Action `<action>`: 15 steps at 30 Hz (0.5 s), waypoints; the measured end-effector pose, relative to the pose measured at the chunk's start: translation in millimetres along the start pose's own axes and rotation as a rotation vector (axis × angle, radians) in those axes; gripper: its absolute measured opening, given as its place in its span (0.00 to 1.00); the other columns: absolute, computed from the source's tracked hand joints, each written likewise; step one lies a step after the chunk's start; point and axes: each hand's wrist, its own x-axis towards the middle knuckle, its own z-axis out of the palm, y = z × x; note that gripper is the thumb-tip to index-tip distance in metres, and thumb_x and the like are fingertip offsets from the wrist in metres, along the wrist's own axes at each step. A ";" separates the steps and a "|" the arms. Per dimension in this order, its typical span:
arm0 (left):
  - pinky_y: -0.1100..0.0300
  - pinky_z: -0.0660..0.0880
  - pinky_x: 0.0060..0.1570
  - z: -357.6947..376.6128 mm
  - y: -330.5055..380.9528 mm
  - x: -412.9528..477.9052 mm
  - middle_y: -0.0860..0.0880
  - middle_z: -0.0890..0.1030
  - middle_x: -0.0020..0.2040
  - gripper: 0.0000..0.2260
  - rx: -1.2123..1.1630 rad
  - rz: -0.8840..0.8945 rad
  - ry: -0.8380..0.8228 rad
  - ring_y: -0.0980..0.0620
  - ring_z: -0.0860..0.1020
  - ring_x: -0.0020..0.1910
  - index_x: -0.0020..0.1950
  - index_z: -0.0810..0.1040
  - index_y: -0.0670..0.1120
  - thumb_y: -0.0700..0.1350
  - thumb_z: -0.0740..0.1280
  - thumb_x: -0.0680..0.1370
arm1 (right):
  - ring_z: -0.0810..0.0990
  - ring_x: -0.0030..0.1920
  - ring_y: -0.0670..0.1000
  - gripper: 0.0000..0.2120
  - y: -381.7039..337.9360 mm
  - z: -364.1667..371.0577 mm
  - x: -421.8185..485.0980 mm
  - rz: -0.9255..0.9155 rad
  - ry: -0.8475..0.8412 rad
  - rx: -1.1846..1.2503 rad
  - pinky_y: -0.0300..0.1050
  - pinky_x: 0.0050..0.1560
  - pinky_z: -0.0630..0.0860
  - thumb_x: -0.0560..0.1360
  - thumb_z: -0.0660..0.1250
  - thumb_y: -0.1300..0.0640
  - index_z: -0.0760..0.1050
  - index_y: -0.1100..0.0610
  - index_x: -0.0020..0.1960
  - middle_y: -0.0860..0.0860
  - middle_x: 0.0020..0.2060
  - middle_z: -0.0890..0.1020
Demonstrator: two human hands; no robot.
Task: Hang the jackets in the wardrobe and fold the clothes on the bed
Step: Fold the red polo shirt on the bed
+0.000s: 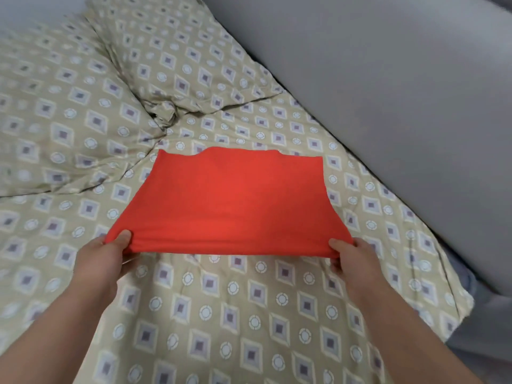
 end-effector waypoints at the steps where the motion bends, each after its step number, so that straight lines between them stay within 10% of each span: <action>1: 0.58 0.77 0.33 -5.1 8.6 -8.8 0.45 0.78 0.42 0.06 -0.028 0.030 0.025 0.48 0.77 0.36 0.45 0.74 0.46 0.41 0.65 0.81 | 0.73 0.31 0.51 0.08 -10.2 -4.1 -10.6 -0.057 0.028 -0.019 0.48 0.35 0.74 0.75 0.68 0.61 0.74 0.60 0.53 0.55 0.35 0.77; 9: 0.70 0.72 0.26 -82.2 68.9 -78.1 0.53 0.79 0.31 0.12 -0.479 0.244 0.012 0.60 0.76 0.26 0.43 0.78 0.53 0.36 0.62 0.78 | 0.72 0.27 0.46 0.07 -73.2 -49.9 -110.4 -0.254 -0.062 0.222 0.39 0.25 0.70 0.76 0.69 0.62 0.81 0.53 0.40 0.51 0.32 0.76; 15: 0.63 0.82 0.44 -102.2 72.3 -79.3 0.44 0.86 0.48 0.07 -0.655 0.089 -0.213 0.52 0.86 0.47 0.46 0.77 0.45 0.42 0.61 0.81 | 0.86 0.39 0.47 0.06 -74.5 -62.9 -127.3 -0.126 -0.248 0.466 0.36 0.32 0.78 0.79 0.66 0.54 0.79 0.52 0.45 0.50 0.40 0.86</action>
